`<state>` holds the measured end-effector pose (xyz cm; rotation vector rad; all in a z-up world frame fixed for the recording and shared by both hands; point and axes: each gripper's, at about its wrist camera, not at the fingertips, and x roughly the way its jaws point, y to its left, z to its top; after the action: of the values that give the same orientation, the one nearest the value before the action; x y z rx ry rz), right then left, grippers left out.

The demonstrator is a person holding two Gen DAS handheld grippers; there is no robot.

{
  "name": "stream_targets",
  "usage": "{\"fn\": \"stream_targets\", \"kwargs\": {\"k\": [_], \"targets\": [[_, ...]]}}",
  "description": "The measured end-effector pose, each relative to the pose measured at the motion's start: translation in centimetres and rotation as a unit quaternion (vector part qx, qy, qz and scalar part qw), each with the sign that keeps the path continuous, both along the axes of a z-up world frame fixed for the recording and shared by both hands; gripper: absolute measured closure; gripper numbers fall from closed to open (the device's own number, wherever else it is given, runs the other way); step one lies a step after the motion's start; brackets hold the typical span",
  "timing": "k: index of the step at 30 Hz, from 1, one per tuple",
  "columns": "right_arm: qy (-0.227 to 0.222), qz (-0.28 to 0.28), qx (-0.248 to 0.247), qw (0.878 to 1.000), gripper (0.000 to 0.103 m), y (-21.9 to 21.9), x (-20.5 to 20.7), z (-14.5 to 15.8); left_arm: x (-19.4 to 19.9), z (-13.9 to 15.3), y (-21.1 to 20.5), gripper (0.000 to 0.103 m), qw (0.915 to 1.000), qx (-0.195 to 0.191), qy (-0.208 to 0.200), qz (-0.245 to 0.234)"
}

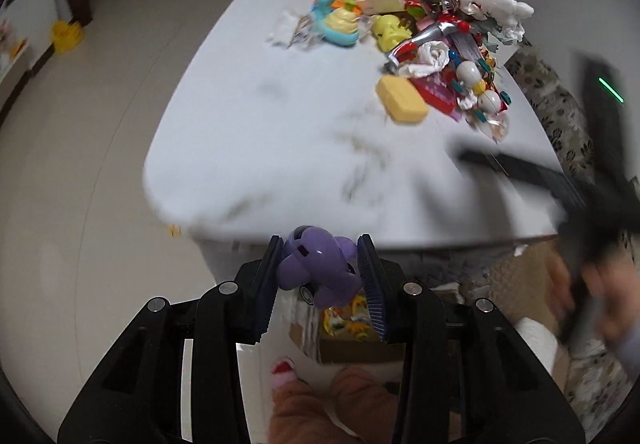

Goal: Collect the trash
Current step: 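Grasp the purple elephant toy with the left tool while the right tool grasps the yellow sponge, then lower both tools over the floor box and release elephant and sponge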

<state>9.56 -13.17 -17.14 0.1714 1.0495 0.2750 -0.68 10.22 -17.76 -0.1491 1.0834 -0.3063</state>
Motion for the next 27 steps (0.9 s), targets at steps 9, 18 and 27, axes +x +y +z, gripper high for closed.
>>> {"fn": "stream_targets", "kwargs": {"k": [9, 18, 27], "targets": [[0.008, -0.013, -0.096, 0.995, 0.024, 3.6, 8.1, -3.1, -5.4, 0.0, 3.4, 0.065, 0.9977, -0.034, 0.032, 0.048], [0.011, 0.01, -0.071, 0.997, 0.058, 1.9, 5.6, -1.8, -4.8, 0.0, 1.3, 0.065, 0.9989, -0.032, 0.03, 0.014], [-0.001, 0.003, -0.045, 0.999, 0.058, -6.1, -8.8, 0.6, -4.3, -2.6, -4.6, 0.065, 0.9955, -0.001, 0.066, -0.069]]}}
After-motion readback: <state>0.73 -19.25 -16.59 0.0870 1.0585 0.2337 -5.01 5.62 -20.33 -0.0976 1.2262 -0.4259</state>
